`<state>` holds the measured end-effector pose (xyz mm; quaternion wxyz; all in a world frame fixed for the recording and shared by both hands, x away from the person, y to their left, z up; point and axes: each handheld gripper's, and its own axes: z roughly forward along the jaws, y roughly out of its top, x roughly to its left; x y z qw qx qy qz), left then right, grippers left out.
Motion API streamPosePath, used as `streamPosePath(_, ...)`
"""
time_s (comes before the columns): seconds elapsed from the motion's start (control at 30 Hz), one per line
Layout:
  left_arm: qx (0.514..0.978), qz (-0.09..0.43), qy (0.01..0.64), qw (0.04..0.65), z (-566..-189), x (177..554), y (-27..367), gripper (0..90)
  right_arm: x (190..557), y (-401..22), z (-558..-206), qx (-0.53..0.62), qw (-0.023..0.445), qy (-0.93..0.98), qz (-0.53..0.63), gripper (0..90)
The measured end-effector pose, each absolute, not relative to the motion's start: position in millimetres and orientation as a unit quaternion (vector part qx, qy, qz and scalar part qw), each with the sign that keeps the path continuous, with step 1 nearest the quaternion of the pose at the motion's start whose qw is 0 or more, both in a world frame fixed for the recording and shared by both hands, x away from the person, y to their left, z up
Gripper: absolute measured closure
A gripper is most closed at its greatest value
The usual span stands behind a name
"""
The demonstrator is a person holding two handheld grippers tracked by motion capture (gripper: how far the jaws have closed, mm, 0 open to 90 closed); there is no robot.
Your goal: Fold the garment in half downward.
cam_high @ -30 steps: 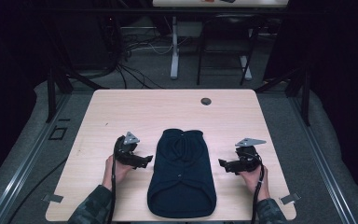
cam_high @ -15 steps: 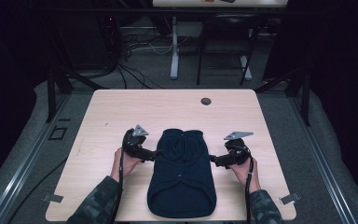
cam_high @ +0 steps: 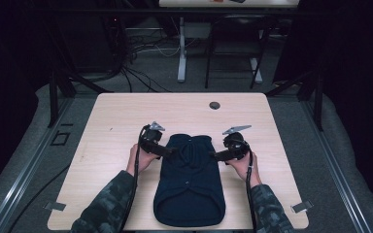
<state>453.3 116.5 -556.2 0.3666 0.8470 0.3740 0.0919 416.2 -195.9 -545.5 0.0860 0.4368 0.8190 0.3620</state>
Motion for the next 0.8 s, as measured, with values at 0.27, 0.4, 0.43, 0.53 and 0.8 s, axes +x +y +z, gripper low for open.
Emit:
streamPosePath(0.27,0.854,0.084,0.382,0.343,-567,472,104,14.7,442,-179,-551,0.444,0.081,0.820,0.352,23.1)
streamPosePath(0.4,0.859,0.076,0.377,0.337,-573,473,101,17.5,449,-170,-558,0.451,0.073,0.823,0.338,25.3)
streamPosePath(0.43,0.859,0.076,0.377,0.337,-573,473,101,18.1,450,-168,-560,0.452,0.075,0.824,0.334,26.9)
streamPosePath(0.53,0.868,0.096,0.360,0.327,-572,469,96,26.6,450,-162,-563,0.442,0.067,0.832,0.327,36.5)
streamPosePath(0.8,0.872,0.106,0.345,0.329,-572,462,93,44.2,445,-157,-567,0.429,0.092,0.844,0.309,55.6)
